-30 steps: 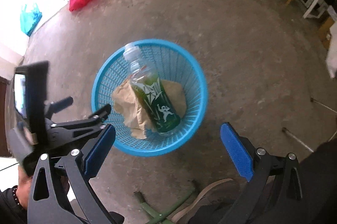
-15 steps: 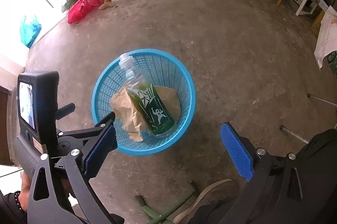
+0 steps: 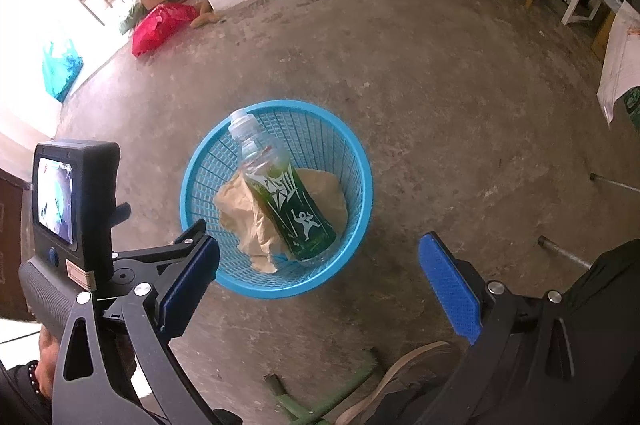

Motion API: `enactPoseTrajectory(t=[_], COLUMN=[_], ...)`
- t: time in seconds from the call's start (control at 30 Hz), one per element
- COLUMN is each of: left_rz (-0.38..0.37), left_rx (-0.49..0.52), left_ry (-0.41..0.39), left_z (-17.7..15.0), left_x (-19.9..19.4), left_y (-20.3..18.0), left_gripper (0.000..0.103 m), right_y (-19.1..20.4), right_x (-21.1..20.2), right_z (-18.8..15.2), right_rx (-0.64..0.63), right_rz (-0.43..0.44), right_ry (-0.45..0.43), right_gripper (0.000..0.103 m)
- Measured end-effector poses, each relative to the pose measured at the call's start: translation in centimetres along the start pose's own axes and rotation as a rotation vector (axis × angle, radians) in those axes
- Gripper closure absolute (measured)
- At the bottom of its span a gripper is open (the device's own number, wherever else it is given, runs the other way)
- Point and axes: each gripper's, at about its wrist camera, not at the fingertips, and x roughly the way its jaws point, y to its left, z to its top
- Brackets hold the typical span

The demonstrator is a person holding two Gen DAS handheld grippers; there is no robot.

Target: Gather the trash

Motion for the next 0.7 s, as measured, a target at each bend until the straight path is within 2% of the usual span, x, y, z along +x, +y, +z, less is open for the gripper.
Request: enactPoseTrajectory(t=[0.17,0.23,0.33,0.43,0.7], left_rz=[-0.176,-0.210,-0.204,-0.149,-0.032], left_rx=[-0.074,-0.093,-0.086,-0.053,-0.034], left_ry=[0.010,0.015,0.057,0.092,0.096], left_z=[-0.1,-0.5,-0.8,-0.7,0.0], left_x=[0.2,0.6,1.5,2.1,2.0], left_y=[0.4,0.4,-0.1,-0.7,-1.4], left_gripper=[0.008,0.008,0.008,0.008,0.008], right_y=[0.1,0.1,0.0,-0.2,-0.5], right_x=[0.2,0.4,0.4,0.2,-0.1], right_z=[0.2,0.2,0.3,0.2,-0.1], right_rx=[0.002,-0.001,0.004,0.010,0.005], right_rz=[0.009,0.015,0.023,0.031,0.054], right_ry=[0.013,0.022,0.023,0.019,0.026], right_gripper=[0.006,0.006,0.006,0.006,0.006])
